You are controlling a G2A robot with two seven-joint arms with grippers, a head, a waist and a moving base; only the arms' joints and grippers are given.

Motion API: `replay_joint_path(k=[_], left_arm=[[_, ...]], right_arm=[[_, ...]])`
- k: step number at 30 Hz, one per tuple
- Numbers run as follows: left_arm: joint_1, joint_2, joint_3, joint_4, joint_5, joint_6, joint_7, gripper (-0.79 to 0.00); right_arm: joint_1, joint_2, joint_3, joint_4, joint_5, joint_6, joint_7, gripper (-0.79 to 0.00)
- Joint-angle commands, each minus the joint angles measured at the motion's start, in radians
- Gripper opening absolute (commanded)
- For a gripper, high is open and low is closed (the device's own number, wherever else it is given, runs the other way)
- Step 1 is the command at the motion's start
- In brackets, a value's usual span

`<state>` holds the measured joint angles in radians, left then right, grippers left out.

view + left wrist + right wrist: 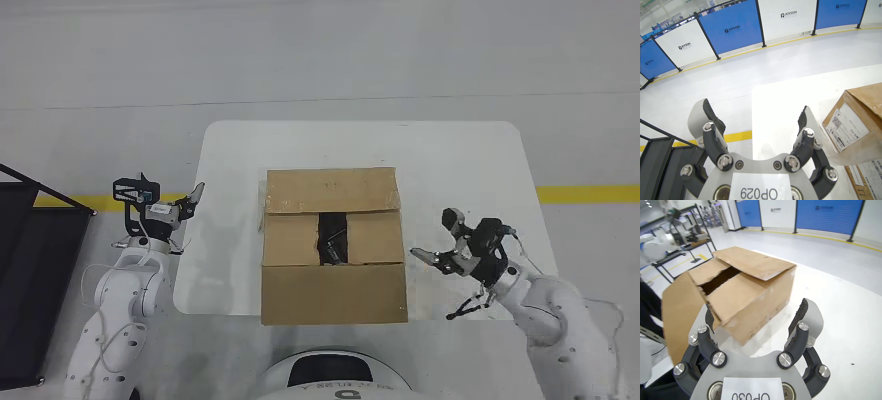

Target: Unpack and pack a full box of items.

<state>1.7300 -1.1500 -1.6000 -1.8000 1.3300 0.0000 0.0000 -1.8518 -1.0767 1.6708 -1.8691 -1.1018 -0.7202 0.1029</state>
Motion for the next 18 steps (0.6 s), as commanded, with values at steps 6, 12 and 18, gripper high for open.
replay_joint_path(k=[6, 12, 18], left_arm=[[0.0, 0.0, 0.0, 0.0, 0.0, 0.0, 0.0, 0.0], [0.0, 0.0, 0.0, 0.0, 0.0, 0.0, 0.0, 0.0], [0.0, 0.0, 0.0, 0.0, 0.0, 0.0, 0.0, 0.0]], right_arm=[[0.143, -0.012, -0.168, 0.05, -0.119, 0.18, 0.136, 0.0], [0.182, -0.018, -0.217, 0.058, -0.131, 0.236, 0.168, 0.0], [0.215, -0.027, -0.246, 0.04, -0.082, 0.334, 0.226, 0.0]])
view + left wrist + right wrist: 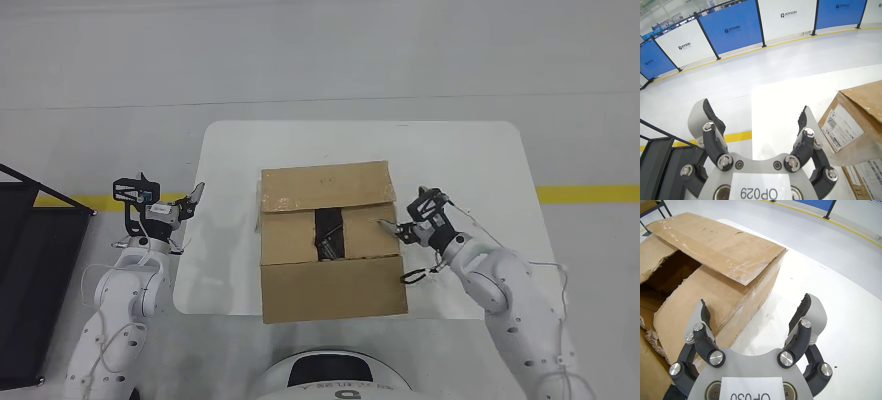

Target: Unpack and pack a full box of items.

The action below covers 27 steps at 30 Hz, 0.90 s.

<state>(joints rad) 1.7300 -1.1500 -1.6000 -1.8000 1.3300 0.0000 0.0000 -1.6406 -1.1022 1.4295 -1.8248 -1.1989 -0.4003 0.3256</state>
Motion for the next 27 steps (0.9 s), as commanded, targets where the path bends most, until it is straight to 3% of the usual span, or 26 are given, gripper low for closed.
replay_joint_path(k=[1, 8, 20, 27], left_arm=[[0.0, 0.0, 0.0, 0.0, 0.0, 0.0, 0.0, 0.0], [0.0, 0.0, 0.0, 0.0, 0.0, 0.0, 0.0, 0.0], [0.0, 0.0, 0.0, 0.0, 0.0, 0.0, 0.0, 0.0], [0.0, 0.0, 0.0, 0.0, 0.0, 0.0, 0.0, 0.0]], right_arm=[[0.004, -0.003, -0.007, -0.009, 0.036, 0.017, -0.001, 0.0], [-0.045, 0.004, 0.062, -0.062, 0.148, -0.031, -0.032, 0.0], [0.03, -0.01, -0.062, -0.054, 0.004, 0.12, 0.06, 0.0], [0.106, -0.025, -0.11, -0.044, -0.037, 0.288, 0.147, 0.0]])
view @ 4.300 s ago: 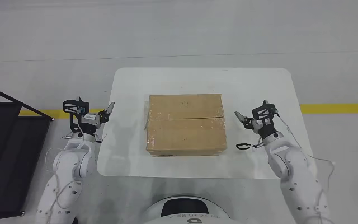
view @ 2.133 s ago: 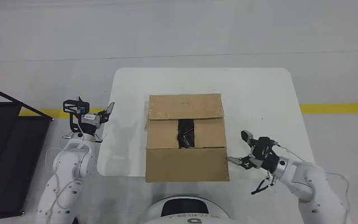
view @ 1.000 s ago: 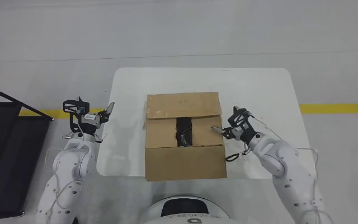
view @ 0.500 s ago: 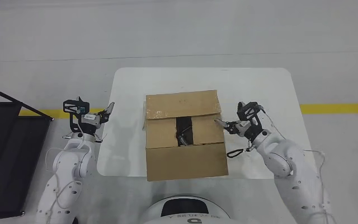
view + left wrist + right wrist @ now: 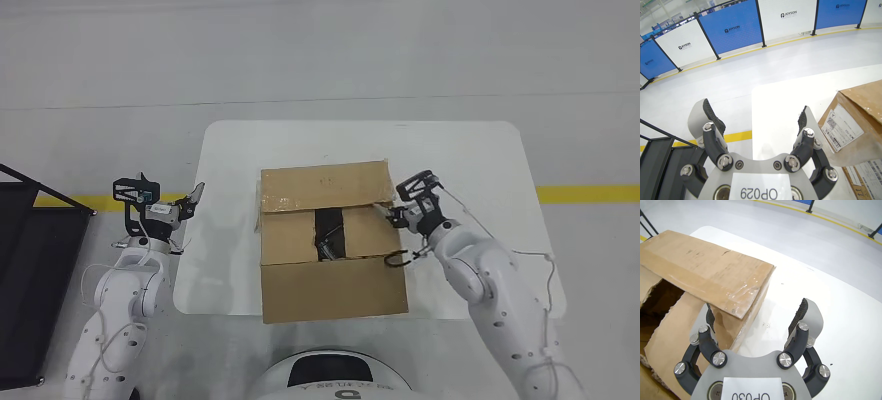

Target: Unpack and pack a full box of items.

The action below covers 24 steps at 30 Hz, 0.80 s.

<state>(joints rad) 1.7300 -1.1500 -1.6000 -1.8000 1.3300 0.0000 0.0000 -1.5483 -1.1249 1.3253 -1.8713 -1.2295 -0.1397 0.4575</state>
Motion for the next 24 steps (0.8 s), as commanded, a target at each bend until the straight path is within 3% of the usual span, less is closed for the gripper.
replay_joint_path(k=[1, 12, 17, 19, 24], left_arm=[[0.0, 0.0, 0.0, 0.0, 0.0, 0.0, 0.0, 0.0], [0.0, 0.0, 0.0, 0.0, 0.0, 0.0, 0.0, 0.0], [0.0, 0.0, 0.0, 0.0, 0.0, 0.0, 0.0, 0.0], [0.0, 0.0, 0.0, 0.0, 0.0, 0.0, 0.0, 0.0], [0.0, 0.0, 0.0, 0.0, 0.0, 0.0, 0.0, 0.0]], right_arm=[[0.027, -0.004, -0.011, 0.003, -0.019, 0.051, 0.03, 0.0], [0.151, -0.018, -0.011, -0.068, 0.027, 0.128, 0.131, 0.0], [0.269, -0.034, -0.09, -0.016, 0.017, 0.145, 0.201, 0.0], [0.276, -0.037, -0.096, -0.031, 0.095, 0.095, 0.191, 0.0], [0.169, -0.008, 0.001, -0.11, 0.168, -0.239, 0.178, 0.0]])
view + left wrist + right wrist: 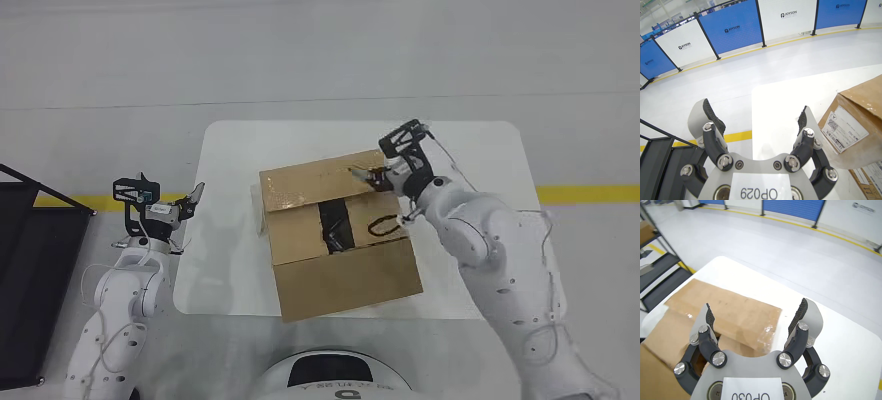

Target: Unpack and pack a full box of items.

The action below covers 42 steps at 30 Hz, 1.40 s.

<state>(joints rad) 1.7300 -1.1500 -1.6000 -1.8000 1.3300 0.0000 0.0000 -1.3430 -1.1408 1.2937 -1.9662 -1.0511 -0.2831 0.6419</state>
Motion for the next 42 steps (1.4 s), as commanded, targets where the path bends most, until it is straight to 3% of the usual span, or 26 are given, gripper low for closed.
replay_joint_path(k=[1, 4, 7, 12, 21, 34, 42], left_arm=[[0.0, 0.0, 0.0, 0.0, 0.0, 0.0, 0.0, 0.0], [0.0, 0.0, 0.0, 0.0, 0.0, 0.0, 0.0, 0.0], [0.0, 0.0, 0.0, 0.0, 0.0, 0.0, 0.0, 0.0], [0.0, 0.0, 0.0, 0.0, 0.0, 0.0, 0.0, 0.0], [0.0, 0.0, 0.0, 0.0, 0.0, 0.0, 0.0, 0.0], [0.0, 0.0, 0.0, 0.0, 0.0, 0.0, 0.0, 0.0], [0.0, 0.0, 0.0, 0.0, 0.0, 0.0, 0.0, 0.0]], right_arm=[[-0.071, 0.016, 0.064, -0.026, -0.023, -0.151, -0.016, 0.0], [-0.163, 0.032, 0.139, -0.05, -0.126, -0.228, -0.073, 0.0], [-0.211, 0.037, 0.129, -0.035, -0.31, -0.204, -0.13, 0.0], [-0.169, 0.027, 0.066, 0.045, -0.349, -0.111, -0.153, 0.0], [-0.002, 0.002, -0.045, 0.183, -0.354, -0.019, -0.08, 0.0], [0.261, -0.05, -0.112, 0.312, -0.077, 0.199, 0.024, 0.0], [0.549, -0.11, -0.259, 0.65, -0.015, 0.377, 0.236, 0.0]])
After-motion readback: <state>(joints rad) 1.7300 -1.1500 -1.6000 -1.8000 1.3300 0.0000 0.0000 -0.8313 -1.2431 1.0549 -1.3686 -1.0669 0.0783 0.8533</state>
